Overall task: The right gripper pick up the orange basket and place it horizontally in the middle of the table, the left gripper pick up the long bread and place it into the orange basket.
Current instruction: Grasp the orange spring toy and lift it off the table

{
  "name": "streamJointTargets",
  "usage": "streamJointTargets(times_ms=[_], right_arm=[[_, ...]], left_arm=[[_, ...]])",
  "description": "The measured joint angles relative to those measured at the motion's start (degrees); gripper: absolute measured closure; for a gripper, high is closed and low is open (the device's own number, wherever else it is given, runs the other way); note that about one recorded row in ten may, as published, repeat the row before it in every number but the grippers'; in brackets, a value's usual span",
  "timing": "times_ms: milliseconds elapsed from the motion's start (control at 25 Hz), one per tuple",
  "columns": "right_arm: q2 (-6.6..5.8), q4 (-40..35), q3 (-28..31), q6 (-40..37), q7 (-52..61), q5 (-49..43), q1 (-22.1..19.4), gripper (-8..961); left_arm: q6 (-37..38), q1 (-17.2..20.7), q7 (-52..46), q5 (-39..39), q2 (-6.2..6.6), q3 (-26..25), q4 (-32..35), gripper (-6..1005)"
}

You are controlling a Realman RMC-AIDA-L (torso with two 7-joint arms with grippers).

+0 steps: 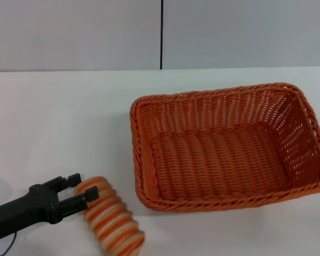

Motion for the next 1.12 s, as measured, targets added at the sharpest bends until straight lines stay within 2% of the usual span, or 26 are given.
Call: streamJointTargets(times_ms=[320, 440, 760, 1120], right_arm=[[-0.06, 0.31, 0.0, -0.88, -0.68, 0.0, 0.45, 580], [-0.08, 0.48, 0.0, -1.2, -0.68, 0.0, 0.71, 580], [-0.17, 0.47, 0.08, -1.72, -0.81, 0.0, 1.01, 580], [-0.18, 0.52, 0.09, -2.78, -1.47, 0.0, 1.6, 580]], left_arm=[[-0.92, -0.09, -0.52, 0.44, 0.1, 4.5, 0.43, 219], [-1.45, -0.21, -0.37, 0.33, 0.07, 5.26, 0.42, 284], [-0.33, 0.32, 2.83, 0.46, 0.07, 5.34, 0.62, 373], [3.24, 0.57, 2.94, 0.08, 0.24, 2.29, 1.72, 454]])
